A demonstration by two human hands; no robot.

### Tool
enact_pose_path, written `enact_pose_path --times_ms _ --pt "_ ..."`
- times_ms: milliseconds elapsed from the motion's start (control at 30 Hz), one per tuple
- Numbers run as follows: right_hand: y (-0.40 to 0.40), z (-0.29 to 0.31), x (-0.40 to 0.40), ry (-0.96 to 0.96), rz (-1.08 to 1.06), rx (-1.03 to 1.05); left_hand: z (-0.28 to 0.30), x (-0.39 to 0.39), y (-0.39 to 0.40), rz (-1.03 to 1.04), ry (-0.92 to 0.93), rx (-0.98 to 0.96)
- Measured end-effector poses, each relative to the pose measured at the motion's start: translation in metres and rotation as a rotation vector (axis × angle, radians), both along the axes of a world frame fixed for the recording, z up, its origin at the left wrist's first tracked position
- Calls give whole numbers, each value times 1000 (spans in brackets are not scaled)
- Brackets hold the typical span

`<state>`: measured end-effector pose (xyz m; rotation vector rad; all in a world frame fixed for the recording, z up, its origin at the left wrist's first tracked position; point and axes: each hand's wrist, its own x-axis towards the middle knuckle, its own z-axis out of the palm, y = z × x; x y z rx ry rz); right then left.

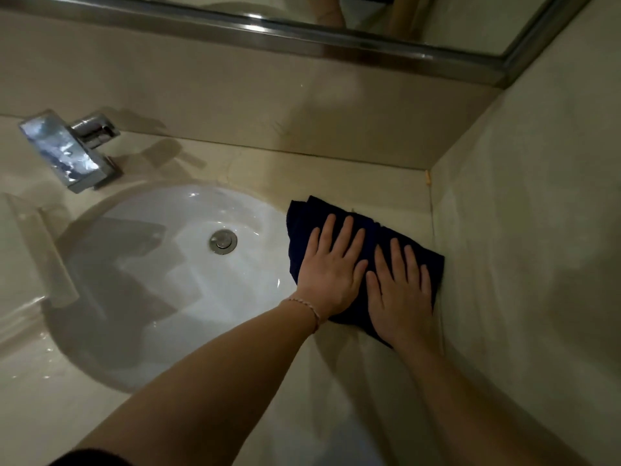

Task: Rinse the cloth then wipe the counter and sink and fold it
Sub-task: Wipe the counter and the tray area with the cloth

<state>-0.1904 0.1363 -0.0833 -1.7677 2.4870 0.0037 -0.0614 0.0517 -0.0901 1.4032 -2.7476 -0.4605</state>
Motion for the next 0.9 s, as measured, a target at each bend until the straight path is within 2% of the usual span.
enact_pose_path --times_ms 367,500,900 --pt "90 -3 68 -29 -128 12 3 58 76 -129 56 109" --pt "114 -2 94 -36 -110 12 15 85 98 -97 114 264" --pt "150 4 158 -39 -4 48 7 162 141 -81 -60 128"
